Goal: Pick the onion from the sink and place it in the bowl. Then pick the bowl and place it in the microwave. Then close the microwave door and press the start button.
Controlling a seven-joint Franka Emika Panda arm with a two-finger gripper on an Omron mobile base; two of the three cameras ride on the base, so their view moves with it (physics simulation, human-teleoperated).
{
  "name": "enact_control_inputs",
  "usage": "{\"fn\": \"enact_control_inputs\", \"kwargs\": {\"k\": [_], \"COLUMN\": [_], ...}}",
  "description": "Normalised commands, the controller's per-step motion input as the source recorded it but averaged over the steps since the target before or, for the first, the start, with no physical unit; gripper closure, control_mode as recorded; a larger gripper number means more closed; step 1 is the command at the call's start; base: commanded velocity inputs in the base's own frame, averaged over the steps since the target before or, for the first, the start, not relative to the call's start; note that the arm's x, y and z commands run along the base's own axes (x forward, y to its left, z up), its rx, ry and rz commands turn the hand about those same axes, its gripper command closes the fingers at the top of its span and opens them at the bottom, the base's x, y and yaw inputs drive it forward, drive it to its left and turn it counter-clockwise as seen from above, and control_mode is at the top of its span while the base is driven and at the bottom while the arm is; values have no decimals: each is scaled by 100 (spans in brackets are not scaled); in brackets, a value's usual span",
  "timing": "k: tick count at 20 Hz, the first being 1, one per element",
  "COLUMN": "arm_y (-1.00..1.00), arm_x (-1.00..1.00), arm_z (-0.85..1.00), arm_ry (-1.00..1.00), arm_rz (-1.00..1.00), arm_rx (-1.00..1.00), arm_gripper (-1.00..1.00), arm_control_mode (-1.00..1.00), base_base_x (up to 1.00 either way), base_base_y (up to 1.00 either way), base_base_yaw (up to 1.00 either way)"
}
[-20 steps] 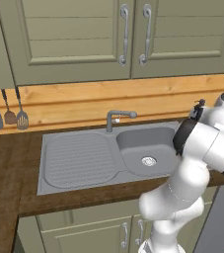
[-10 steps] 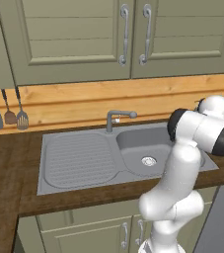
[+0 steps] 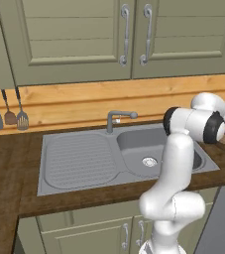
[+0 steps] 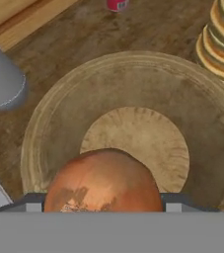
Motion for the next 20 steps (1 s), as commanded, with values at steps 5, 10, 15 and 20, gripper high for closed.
{"fn": "enact_control_inputs", "kwargs": {"k": [5, 10, 15, 20], "arm_y": [-19, -10, -2, -1], "arm_x": [23, 33, 32, 32], "arm_z": [-37, -35, -31, -37], "arm_ry": [2, 5, 1, 2], "arm_rz": [0, 0, 0, 0], "arm_rx": [6, 2, 0, 0], "arm_gripper": [100, 100, 100, 100], "arm_control_mode": [-100, -100, -100, -100], "base_base_x": [0, 0, 0, 0], "base_base_y": [0, 0, 0, 0], "base_base_yaw": [0, 0, 0, 0]}}
